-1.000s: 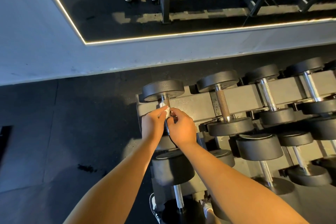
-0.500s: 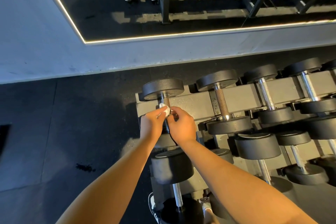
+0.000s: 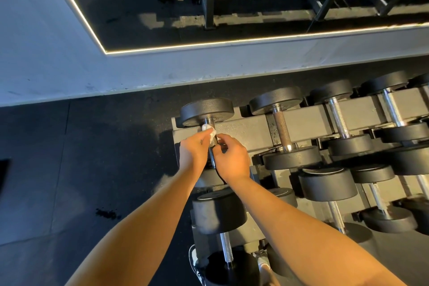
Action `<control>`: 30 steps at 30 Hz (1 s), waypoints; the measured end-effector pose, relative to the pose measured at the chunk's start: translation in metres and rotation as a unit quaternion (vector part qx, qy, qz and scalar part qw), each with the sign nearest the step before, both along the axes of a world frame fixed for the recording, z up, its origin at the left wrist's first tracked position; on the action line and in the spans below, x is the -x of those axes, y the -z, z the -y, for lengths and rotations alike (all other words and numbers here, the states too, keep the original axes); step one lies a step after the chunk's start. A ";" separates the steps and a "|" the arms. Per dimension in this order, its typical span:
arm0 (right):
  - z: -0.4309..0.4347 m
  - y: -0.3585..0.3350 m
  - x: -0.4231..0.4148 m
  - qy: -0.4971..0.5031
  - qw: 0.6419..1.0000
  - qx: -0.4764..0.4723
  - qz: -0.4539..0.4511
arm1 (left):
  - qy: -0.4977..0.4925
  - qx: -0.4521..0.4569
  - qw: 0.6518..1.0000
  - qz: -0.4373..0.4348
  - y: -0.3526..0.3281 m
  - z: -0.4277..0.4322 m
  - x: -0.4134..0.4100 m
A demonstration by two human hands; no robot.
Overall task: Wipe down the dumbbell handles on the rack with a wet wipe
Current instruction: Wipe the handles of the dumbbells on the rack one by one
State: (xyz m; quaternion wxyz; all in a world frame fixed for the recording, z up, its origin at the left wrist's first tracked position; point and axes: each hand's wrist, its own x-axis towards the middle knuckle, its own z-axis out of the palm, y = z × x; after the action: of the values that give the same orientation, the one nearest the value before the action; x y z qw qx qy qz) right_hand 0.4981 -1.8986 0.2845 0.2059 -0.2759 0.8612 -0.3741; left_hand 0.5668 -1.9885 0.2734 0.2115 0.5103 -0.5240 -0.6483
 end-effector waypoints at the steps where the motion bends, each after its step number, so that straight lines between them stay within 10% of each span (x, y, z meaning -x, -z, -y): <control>1: 0.000 0.000 0.000 0.002 1.000 0.002 0.003 | 0.025 -0.002 1.000 -0.006 0.005 -0.003 -0.007; 30: -0.003 0.006 0.004 0.046 0.997 0.050 0.045 | 0.159 0.057 0.975 0.141 0.006 -0.015 -0.024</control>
State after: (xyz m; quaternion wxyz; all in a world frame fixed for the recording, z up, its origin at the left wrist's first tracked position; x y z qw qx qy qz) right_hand 0.4941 -1.8954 0.2787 0.2127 -0.2284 0.8432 -0.4377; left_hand 0.5912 -1.9737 0.2678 0.0585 0.4944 -0.6589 -0.5639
